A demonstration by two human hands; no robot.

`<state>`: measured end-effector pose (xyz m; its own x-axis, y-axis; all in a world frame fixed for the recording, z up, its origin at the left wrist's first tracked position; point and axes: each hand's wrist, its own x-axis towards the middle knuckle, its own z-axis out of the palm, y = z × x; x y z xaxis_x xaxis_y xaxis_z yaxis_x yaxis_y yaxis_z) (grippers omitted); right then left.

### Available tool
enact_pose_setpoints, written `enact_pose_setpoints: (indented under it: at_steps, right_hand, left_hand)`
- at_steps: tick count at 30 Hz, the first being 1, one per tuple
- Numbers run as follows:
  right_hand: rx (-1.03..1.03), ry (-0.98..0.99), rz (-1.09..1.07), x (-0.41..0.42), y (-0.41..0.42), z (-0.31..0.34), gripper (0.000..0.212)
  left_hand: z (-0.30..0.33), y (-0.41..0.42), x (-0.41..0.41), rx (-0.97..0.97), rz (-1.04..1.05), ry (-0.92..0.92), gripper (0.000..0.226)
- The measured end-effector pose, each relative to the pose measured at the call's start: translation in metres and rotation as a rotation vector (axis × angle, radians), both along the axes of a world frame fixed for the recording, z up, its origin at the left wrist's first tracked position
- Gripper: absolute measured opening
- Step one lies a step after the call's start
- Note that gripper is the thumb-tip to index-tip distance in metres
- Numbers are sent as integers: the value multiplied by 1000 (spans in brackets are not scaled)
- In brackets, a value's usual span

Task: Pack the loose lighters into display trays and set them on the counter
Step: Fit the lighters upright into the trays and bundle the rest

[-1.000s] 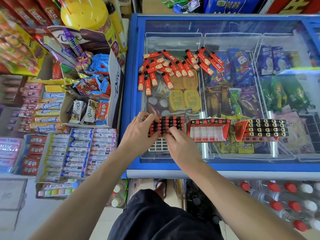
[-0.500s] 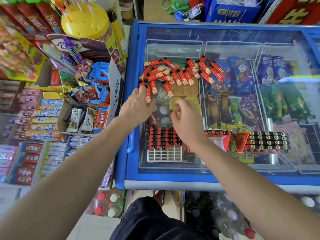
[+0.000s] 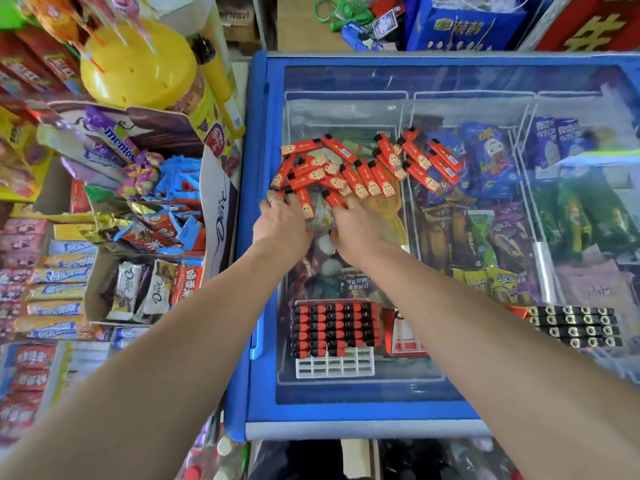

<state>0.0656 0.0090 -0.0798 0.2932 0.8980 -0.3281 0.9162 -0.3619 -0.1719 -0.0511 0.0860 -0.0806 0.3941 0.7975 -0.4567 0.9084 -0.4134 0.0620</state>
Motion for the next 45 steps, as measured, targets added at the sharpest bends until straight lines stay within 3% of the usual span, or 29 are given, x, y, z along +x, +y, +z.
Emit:
enact_pose_setpoints:
  at_steps: [6,11,14,17,20,24,30,38,43,45]
  right_hand:
    - [31,-50,-79,10,8,-8,36]
    - [-82,214,-159,27,15,2,59]
    - [-167,228,-77,42,24,9,46]
    - [-1,227,-194,55,32,10,41]
    - [135,172,-343,63,37,5,56]
    - [1,65,-356,68,37,-11,78]
    - [18,70,-420,68,45,-16,88]
    - [21,136,-511,60,61,-17,90]
    - [15,231,-497,61,61,-17,84]
    - [-4,256,-476,64,60,-19,69]
  left_hand:
    - [-7,-2,6,64,-70,84,54]
    - [-12,-6,11,88,-86,64,54]
    - [-9,-6,12,89,-82,47,65]
    - [-6,-8,11,98,-67,37,75]
    - [-5,-7,10,65,-72,32,64]
    - [-7,-3,10,40,-135,70,44]
    - [-11,3,8,27,-249,110,35]
    - [-11,7,6,147,-415,31,34]
    - [-11,13,5,-41,-185,-237,29]
    - [-7,18,5,-36,-111,-344,26]
